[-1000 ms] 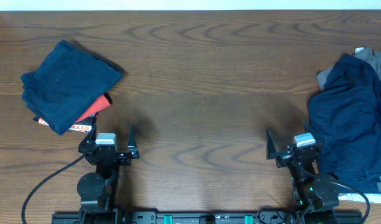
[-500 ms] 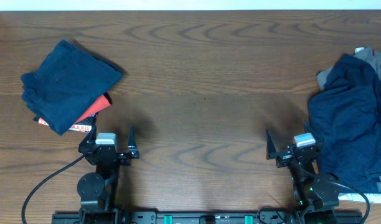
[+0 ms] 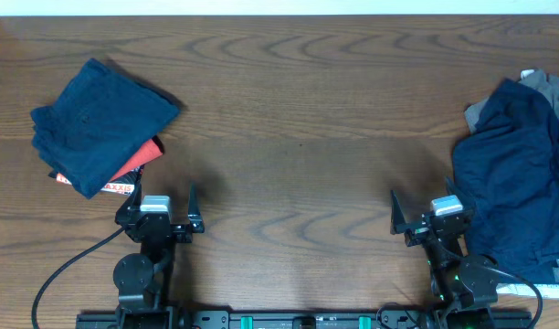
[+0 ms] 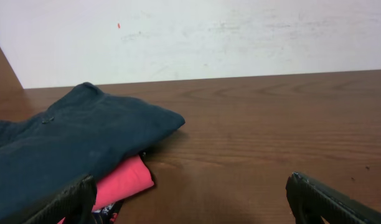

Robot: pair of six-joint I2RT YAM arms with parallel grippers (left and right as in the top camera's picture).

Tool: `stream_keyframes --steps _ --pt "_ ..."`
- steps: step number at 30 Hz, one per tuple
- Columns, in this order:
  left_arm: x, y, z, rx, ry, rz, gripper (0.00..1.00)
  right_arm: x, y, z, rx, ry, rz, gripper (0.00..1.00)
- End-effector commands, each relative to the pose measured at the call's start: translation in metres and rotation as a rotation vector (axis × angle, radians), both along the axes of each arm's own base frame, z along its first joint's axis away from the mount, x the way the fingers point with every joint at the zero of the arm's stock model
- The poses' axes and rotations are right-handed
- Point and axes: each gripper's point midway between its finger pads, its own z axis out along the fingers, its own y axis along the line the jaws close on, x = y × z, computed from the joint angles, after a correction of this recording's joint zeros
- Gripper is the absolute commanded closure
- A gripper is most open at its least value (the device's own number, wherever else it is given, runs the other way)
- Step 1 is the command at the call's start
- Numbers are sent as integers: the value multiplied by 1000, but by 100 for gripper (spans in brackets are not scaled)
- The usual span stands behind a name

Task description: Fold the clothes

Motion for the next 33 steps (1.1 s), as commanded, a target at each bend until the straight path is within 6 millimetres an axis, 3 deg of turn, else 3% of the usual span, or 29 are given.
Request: stream_keyframes --steps 1,22,28,33 --pt "0 -4 -14 3 30 -22 2 -1 2 -1 -10 0 12 1" --pt "0 -4 -15 3 33 -22 2 -1 4 -1 -6 0 23 1" --pt "0 -4 -15 3 33 -23 2 -1 5 0 156 38 15 1" --pt "0 -6 -14 -137 40 -15 2 -1 -4 3 157 53 -35 1"
